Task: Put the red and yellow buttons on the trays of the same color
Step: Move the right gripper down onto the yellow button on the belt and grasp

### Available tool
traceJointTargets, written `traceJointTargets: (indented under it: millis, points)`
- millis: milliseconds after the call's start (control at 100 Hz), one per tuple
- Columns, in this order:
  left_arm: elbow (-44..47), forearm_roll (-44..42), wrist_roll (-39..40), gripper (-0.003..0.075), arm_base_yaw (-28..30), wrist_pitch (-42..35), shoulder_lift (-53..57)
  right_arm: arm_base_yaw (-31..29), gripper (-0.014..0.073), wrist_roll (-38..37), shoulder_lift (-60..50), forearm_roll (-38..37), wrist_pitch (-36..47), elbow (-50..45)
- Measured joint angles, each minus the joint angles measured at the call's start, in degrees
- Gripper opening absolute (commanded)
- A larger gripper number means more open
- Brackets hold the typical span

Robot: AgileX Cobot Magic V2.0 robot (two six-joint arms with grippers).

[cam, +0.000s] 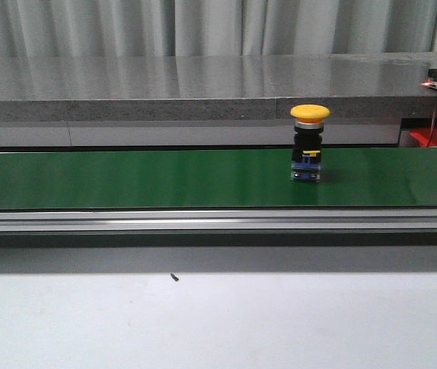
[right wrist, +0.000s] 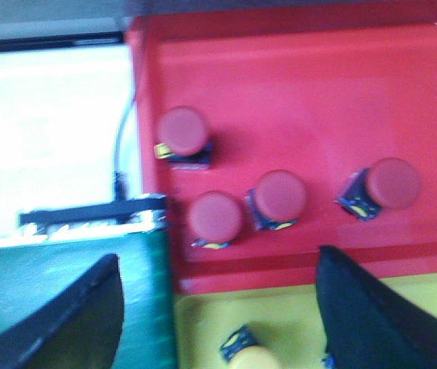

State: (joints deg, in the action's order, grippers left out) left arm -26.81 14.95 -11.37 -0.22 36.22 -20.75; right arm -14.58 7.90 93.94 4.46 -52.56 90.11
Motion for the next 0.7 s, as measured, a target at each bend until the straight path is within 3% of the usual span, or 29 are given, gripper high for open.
traceJointTargets:
  millis: [700]
  points:
    - [0.0,0.0,0.0,-0.002,0.0,0.0,0.0,22.67,0.0519,5.32,-2.2,1.6,-7.57,-0.61]
